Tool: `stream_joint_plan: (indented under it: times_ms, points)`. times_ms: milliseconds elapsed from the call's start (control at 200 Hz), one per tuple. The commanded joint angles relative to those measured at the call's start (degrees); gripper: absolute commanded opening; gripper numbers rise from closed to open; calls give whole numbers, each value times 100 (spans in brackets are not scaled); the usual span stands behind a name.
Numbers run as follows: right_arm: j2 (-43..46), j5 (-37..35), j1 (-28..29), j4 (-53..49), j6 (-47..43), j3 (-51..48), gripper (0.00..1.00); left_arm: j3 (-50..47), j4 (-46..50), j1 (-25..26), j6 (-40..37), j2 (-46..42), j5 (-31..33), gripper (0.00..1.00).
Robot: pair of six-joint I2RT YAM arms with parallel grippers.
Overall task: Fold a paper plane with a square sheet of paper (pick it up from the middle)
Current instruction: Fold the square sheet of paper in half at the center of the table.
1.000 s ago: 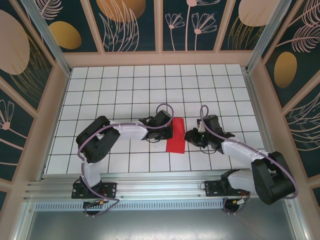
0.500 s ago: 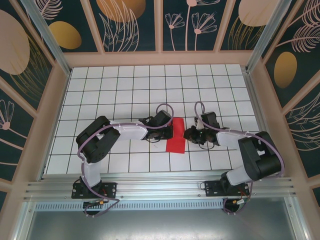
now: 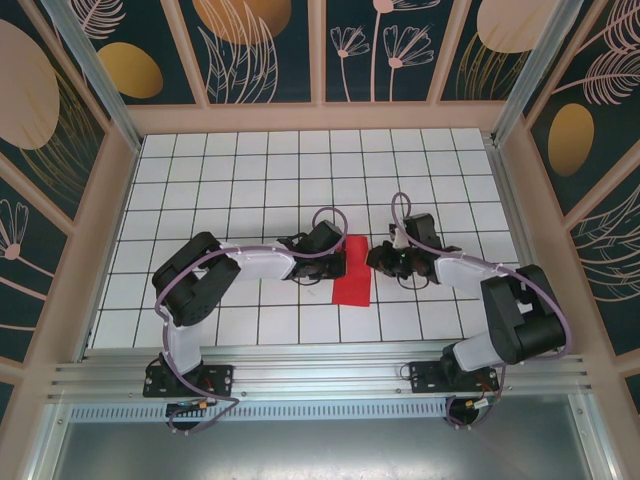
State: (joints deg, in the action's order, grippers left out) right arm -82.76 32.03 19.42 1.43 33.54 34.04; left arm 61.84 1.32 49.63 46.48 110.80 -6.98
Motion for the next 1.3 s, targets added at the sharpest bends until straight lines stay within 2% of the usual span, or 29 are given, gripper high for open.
stream_joint_plan:
  times_ms: [0,140,440,600,761,891,971,1086,1296]
  points:
    - [-165,263,-34,157,23,221,18,-80,624,35,-141,328,153,0]
    - [-646,336,-34,376,38,277,18,-85,631,34,-151,328,153,0]
    - [-1068,-562,-105,177,-82,175,18,-163,637,36,-155,298,156,0]
    - [-1320,-663,-117,94,-128,207,18,-181,624,38,-172,301,153,0]
    - [-688,-461,-100,-139,-41,262,19,-190,624,38,-174,284,148,0]
    - [-130,-35,-67,-120,12,178,19,-190,606,37,-168,292,136,0]
    - [-154,245,14,-116,-10,140,19,-189,610,37,-183,293,135,0]
    - [-317,82,206,-85,24,-76,19,-172,613,32,-181,282,135,0]
    - [-378,-96,205,74,127,-396,18,-190,642,37,-188,257,159,0]
